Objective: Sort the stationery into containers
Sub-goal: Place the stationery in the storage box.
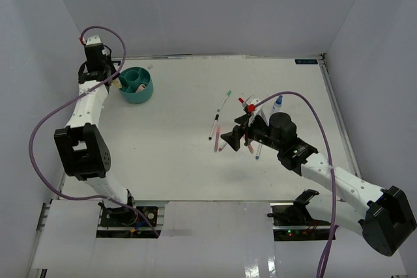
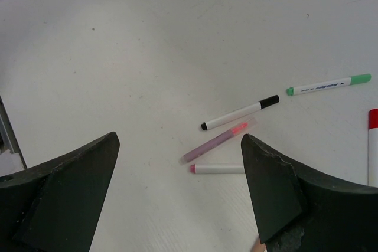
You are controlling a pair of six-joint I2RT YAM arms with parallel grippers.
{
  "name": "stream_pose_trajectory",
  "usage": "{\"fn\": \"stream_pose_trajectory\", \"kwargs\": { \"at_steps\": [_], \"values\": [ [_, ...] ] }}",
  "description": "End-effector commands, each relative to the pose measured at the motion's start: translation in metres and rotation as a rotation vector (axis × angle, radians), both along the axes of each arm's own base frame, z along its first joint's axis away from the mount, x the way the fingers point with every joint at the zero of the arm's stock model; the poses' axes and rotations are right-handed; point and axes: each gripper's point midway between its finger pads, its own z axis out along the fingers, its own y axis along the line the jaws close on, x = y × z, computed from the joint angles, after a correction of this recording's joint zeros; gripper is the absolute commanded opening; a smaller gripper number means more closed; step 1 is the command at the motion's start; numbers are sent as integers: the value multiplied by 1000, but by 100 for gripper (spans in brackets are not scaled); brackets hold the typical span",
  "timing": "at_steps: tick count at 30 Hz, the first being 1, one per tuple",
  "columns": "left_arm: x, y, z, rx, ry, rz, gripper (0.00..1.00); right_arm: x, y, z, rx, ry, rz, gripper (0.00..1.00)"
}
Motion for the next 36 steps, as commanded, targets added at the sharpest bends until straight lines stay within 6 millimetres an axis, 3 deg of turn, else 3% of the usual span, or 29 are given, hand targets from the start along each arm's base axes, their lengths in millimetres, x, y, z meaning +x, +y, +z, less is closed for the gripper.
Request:
{"fn": "stream_pose_trajectory", "kwargs": {
  "at_steps": [1, 14, 23, 34, 36],
  "values": [
    [10, 8, 34, 1, -84, 5, 8, 2, 1, 15, 36, -48, -10, 90],
    [38, 5, 7, -41, -58, -32, 8, 5, -1, 10, 21, -42, -25, 90],
    [34, 1, -19, -73, -6, -37, 8, 5, 0, 9, 20, -39, -18, 90],
    [31, 4, -53, -86, 68, -16, 15, 4, 0, 6, 17, -33, -18, 90],
    [31, 5, -55, -84, 71, -12, 21, 4, 0, 6, 18, -32, -21, 90]
  ]
}}
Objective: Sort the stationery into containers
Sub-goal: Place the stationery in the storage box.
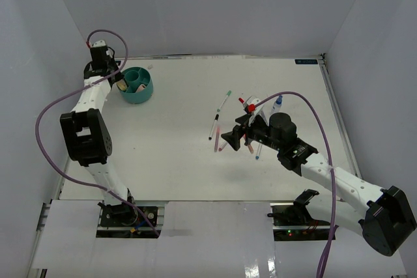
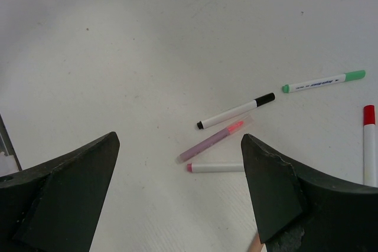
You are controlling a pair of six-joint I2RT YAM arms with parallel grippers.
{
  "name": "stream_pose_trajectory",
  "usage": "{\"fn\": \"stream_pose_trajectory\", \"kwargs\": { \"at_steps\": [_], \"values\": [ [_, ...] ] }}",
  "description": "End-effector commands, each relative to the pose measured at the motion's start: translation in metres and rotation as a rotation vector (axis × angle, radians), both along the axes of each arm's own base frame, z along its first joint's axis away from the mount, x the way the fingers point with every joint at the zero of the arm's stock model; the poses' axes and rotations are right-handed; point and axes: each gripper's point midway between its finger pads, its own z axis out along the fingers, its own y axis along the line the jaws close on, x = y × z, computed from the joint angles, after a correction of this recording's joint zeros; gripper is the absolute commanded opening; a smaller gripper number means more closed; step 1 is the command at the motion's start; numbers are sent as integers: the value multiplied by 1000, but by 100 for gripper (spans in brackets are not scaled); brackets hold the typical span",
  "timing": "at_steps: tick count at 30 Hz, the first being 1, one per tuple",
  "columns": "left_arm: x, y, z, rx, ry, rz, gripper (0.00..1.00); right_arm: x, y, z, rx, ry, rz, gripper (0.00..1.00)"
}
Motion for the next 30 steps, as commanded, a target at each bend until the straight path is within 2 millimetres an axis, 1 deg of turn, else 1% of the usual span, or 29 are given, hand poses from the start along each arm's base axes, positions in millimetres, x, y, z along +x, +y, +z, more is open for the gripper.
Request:
{"fn": "stream_pose_trajectory", "kwargs": {
  "at_steps": [1, 2, 3, 5, 6, 8, 9, 10, 12, 13, 14, 16, 17, 18, 20, 21, 23, 24, 25, 26, 27, 28, 29, 30],
  "values": [
    [-2, 4, -11, -7, 21, 19, 23, 1, 2, 7, 19, -30, 1, 90],
    [-1, 5, -13, -5, 25, 21, 25, 2, 2, 6, 18, -31, 0, 90],
    [1, 5, -11, -2, 21, 20, 30, 2, 2, 5, 17, -28, -2, 90],
    [3, 5, -15, -6, 26, 22, 39, 2, 2, 6, 16, -29, -1, 90],
    [4, 5, -15, -4, 27, 22, 47, 2, 2, 6, 17, -30, 0, 90],
    [5, 6, -10, 0, 15, 23, 54, 2, 1, 5, 16, -30, -4, 90],
    [6, 6, -5, 0, 6, 24, 58, 3, 1, 7, 18, -33, -7, 90],
    [8, 6, 1, 2, -8, 20, 68, 3, 0, 7, 18, -34, -10, 90],
    [7, 6, 14, 7, -32, 17, 77, 3, -1, 7, 18, -36, -16, 90],
    [6, 5, 19, 10, -40, 14, 85, 3, 0, 7, 17, -34, -15, 90],
    [5, 5, 31, 13, -64, 9, 88, 3, 0, 7, 17, -34, -16, 90],
    [1, 4, 44, 19, -83, 4, 94, 4, -1, 7, 18, -35, -23, 90],
    [-2, 3, 50, 20, -93, 1, 97, 5, -3, 7, 17, -35, -33, 90],
    [-7, 1, 66, 22, -121, -3, 98, 6, -4, 9, 19, -37, -43, 90],
    [-16, -1, 78, 21, -138, -12, 98, 11, -9, 8, 14, -35, -86, 90],
    [-25, -5, 97, 21, -175, -25, 98, 12, -12, 6, 6, -25, -105, 90],
    [-37, -12, 111, 9, -201, -40, 98, 22, -21, 4, -8, -14, -184, 90],
    [-44, -15, 110, -4, -197, -51, 98, 23, -24, 0, -23, 5, -208, 90],
    [-57, -19, 130, -7, -241, -57, 98, 32, -34, -2, -34, 11, -285, 90],
    [-65, -23, 134, -23, -251, -62, 98, 34, -38, -6, -44, 23, -318, 91],
    [-74, -27, 126, -38, -237, -71, 98, 36, -44, -11, -61, 42, -351, 91],
    [-88, -34, 142, -44, -279, -91, 98, 41, -54, -14, -64, 56, -424, 91],
    [-95, -42, 143, -62, -283, -121, 98, 43, -61, -18, -76, 70, -468, 92],
    [-103, -45, 143, -71, -289, -129, 98, 45, -68, -23, -89, 84, -512, 93]
  ]
}}
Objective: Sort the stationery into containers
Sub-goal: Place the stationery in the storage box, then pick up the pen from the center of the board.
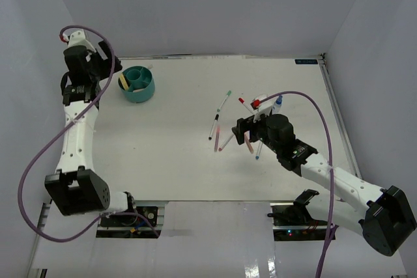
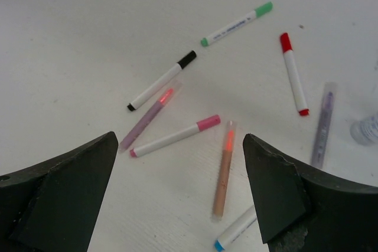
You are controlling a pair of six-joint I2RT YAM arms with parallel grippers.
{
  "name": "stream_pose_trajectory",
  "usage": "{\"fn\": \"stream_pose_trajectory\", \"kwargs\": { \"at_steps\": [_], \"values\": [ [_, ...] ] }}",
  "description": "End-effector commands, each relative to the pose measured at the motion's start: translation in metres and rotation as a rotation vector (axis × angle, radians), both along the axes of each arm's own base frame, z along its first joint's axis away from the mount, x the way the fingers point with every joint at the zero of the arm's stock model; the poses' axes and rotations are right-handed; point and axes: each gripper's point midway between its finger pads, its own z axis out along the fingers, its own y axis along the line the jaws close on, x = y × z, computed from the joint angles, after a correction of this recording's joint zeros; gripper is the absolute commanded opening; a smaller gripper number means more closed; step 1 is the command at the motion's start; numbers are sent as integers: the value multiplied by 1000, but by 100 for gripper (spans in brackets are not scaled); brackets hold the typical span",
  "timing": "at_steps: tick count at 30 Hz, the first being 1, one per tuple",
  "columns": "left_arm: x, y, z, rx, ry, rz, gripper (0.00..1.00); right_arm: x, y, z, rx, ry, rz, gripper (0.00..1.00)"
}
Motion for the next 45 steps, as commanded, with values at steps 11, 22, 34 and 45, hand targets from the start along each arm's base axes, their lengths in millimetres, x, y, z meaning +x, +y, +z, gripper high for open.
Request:
{"fn": "stream_pose_trajectory", "kwargs": {
  "at_steps": [11, 22, 34, 45],
  "values": [
    [-102, -102, -63, -175, 15, -340, 98, 14, -103, -89, -100, 306, -576, 95],
    [-139, -147, -132, -153, 78, -510, 98, 14, -108, -139, -162, 463, -657, 81],
    [-142, -161, -127, -178, 74, -565, 98, 1, -121, -168, -231, 527, -714, 47],
    [-148, -220, -110, -373, 152, -721, 98, 0, -66, -115, -117, 344, -291, 8]
  ]
}}
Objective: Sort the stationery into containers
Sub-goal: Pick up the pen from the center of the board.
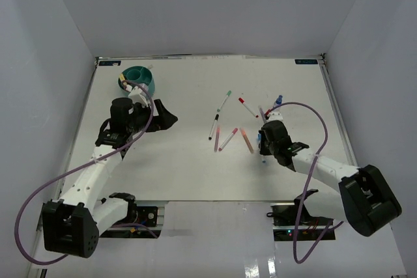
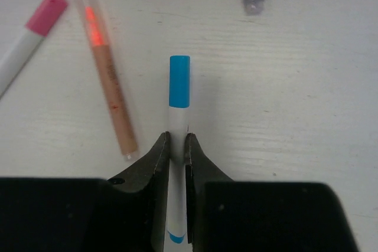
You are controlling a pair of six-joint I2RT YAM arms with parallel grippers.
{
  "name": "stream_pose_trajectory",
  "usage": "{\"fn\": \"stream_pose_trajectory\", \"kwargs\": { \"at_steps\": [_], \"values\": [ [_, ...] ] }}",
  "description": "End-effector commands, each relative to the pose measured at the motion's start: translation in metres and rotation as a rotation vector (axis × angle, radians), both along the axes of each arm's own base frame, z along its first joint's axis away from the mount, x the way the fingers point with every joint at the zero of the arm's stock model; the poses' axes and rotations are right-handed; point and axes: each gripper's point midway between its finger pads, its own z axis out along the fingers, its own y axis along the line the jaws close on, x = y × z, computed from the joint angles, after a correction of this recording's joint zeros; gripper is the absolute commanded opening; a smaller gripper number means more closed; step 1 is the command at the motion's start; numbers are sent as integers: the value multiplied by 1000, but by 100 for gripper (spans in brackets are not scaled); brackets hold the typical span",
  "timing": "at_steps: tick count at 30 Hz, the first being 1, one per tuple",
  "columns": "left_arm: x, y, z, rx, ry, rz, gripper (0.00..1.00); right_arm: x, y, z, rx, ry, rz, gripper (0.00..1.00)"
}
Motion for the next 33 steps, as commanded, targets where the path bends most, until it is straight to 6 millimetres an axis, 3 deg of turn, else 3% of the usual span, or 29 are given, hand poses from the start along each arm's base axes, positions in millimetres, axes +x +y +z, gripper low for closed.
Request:
{"fn": "stream_pose_trajectory", "kwargs": {
  "at_steps": [1, 6, 13, 22, 29, 33],
  "values": [
    [-4, -38, 33, -111, 2, -91, 98, 3, 47, 43, 133, -168, 280, 8],
    [-7, -96, 56, -156, 29, -170, 98, -13, 113, 110, 342, -392, 578, 8],
    [-5, -156, 65, -167, 66, -190, 98, -17, 151, 161, 429, -561, 711, 8],
    [-11, -192, 58, -177, 77, -214, 86, -11, 161, 177, 459, -609, 708, 8],
    [-15, -211, 45, -174, 94, -245, 70, -7, 162, 183, 487, -633, 678, 8],
    [-14, -218, 38, -173, 104, -258, 49, -6, 163, 183, 490, -637, 677, 8]
  ]
}}
